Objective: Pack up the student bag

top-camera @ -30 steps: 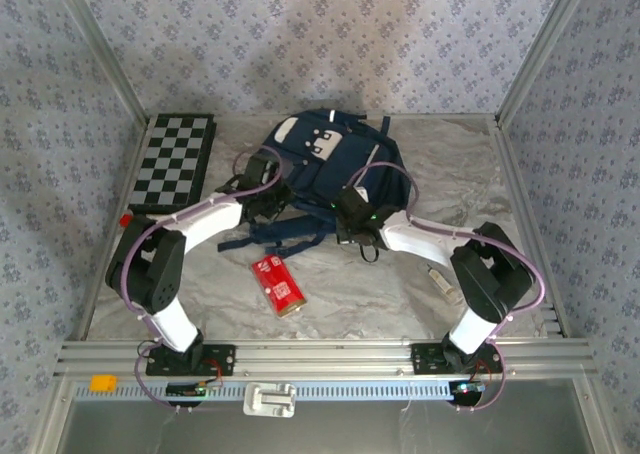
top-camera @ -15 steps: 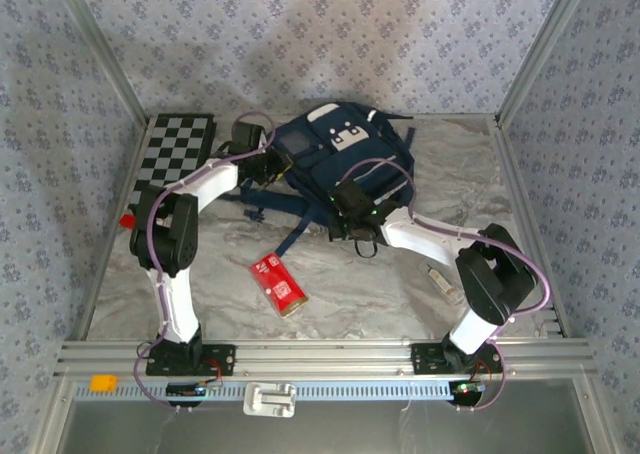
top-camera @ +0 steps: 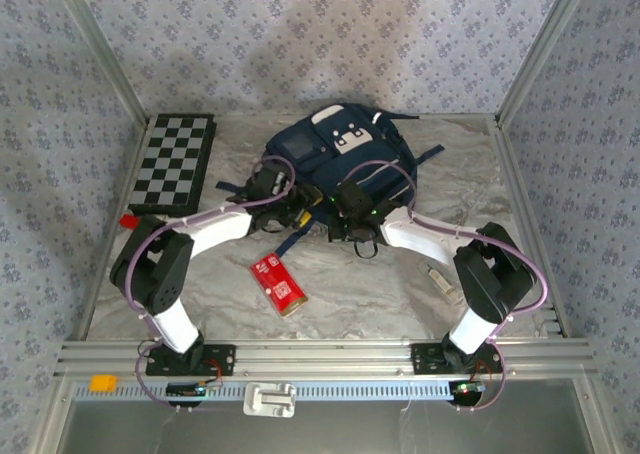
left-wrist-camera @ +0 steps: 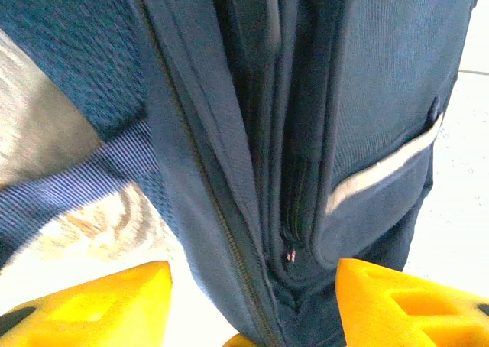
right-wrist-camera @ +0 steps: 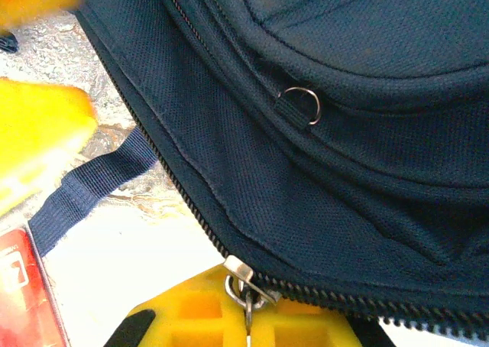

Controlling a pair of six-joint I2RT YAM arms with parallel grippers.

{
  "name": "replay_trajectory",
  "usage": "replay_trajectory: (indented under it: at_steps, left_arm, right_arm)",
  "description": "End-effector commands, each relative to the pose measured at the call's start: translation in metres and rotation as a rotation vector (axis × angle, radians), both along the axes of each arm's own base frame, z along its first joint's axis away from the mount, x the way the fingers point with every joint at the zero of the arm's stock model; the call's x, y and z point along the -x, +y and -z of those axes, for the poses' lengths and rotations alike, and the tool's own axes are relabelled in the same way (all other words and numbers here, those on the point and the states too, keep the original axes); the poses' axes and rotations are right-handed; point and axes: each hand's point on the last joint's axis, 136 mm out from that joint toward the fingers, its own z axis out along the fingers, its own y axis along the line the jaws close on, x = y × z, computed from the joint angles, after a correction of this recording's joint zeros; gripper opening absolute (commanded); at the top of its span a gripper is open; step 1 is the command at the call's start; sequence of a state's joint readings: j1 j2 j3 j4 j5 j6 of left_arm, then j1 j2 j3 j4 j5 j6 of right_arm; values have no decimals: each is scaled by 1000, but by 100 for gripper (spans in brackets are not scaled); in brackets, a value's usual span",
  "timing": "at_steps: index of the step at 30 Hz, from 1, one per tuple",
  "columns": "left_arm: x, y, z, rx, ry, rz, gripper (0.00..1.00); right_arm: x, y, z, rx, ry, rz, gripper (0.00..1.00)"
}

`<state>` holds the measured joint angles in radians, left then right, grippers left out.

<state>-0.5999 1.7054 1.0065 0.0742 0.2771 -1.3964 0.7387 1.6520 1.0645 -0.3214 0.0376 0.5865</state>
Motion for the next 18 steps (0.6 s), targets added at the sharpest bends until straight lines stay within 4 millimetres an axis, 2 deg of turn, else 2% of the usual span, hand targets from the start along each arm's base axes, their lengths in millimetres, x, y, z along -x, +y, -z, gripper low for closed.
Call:
replay_trajectory:
  at_steps: [1, 4, 6, 12, 18]
  left_arm:
    - [-27, -12, -14, 68, -20, -120, 57]
    - [-32, -21, -7, 64, -15, -126, 49]
    - [-31, -22, -1, 49, -8, -137, 35]
    - [-30, -8, 3, -24, -21, -143, 2]
    - [-39, 19, -10, -101, -73, -130, 0]
  right_arm:
    - [4, 3, 3, 5, 8, 4, 0]
    - [4, 4, 4, 3, 4, 6, 0]
    - [4, 3, 6, 12, 4, 8, 0]
    - [3, -8, -1, 49, -16, 44, 0]
    - [16, -31, -6, 119, 2, 66, 0]
